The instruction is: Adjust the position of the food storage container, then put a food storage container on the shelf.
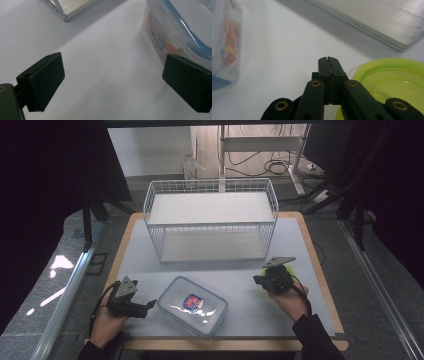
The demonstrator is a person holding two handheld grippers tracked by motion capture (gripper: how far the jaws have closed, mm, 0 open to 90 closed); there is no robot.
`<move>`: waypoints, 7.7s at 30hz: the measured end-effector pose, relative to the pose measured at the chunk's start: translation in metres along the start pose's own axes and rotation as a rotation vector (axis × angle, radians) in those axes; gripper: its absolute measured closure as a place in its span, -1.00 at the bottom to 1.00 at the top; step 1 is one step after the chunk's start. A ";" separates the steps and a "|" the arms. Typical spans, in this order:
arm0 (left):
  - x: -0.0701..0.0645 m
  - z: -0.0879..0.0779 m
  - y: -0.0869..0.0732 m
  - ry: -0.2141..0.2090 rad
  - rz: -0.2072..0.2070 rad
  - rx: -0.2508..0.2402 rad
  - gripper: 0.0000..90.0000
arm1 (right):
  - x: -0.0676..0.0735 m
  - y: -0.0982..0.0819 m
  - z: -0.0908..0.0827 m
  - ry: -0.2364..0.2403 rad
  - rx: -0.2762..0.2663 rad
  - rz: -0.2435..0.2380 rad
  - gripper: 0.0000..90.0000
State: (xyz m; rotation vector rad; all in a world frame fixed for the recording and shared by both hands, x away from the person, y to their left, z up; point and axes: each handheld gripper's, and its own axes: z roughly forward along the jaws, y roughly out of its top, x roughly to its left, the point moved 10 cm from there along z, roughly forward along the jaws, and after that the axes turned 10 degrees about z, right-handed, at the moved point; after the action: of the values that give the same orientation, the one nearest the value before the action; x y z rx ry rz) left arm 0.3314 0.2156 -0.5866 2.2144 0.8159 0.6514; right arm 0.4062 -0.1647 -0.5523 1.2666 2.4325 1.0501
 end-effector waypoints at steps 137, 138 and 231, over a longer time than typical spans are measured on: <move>-0.075 0.057 0.085 -0.561 -0.178 -0.059 -1.00 | 0.069 -0.002 0.023 0.340 0.097 0.118 -0.94; -0.074 0.057 0.085 -0.570 -0.185 -0.060 -1.00 | 0.069 -0.002 0.025 0.355 0.108 0.130 -0.92; -0.004 -0.031 0.185 -0.376 -0.232 -0.305 0.18 | 0.064 0.111 -0.075 0.364 -0.218 0.169 0.11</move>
State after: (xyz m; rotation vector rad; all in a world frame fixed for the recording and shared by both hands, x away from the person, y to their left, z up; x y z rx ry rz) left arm 0.3758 0.1201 -0.4312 1.8514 0.7101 0.2176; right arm 0.4015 -0.1099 -0.4139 1.3207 2.3958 1.6724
